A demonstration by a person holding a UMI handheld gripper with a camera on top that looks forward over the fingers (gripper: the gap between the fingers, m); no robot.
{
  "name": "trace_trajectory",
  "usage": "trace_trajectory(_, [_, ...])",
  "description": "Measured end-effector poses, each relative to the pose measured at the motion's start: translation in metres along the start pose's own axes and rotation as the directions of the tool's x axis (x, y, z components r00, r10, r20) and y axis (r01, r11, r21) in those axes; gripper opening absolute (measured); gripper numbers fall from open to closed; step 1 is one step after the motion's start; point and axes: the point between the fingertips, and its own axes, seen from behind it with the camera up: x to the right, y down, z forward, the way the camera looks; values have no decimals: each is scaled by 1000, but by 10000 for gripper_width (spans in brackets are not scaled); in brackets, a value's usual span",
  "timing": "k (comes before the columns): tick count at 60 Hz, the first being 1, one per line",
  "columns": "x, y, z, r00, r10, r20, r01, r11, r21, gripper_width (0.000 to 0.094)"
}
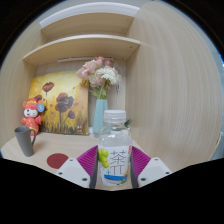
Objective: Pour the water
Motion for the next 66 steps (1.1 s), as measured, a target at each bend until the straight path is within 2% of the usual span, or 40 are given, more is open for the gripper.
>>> trace_trajectory(7, [0,2,0,1000,-3,0,3,1000,3,385])
trace_trajectory(16, [-5,1,2,998,-57,2,57,998,5,384])
trace_trajectory(24, [-18,-5,5,980,-197,8,197,980,8,384])
trace_trajectory(32, [-52,-24,12,897,-442,16,442,897,28,383])
trace_trajectory(40, [-98,-57,19,696,-717,-29,716,690,105,383])
trace_trajectory(48, [-148,-89,22,437,-894,-97,892,417,174,382])
trace_trajectory(56, [-192,-104,26,168,-971,-170,967,130,217,382])
trace_trajectory(66, [-235,-113,20,-106,-958,-267,954,-174,244,381])
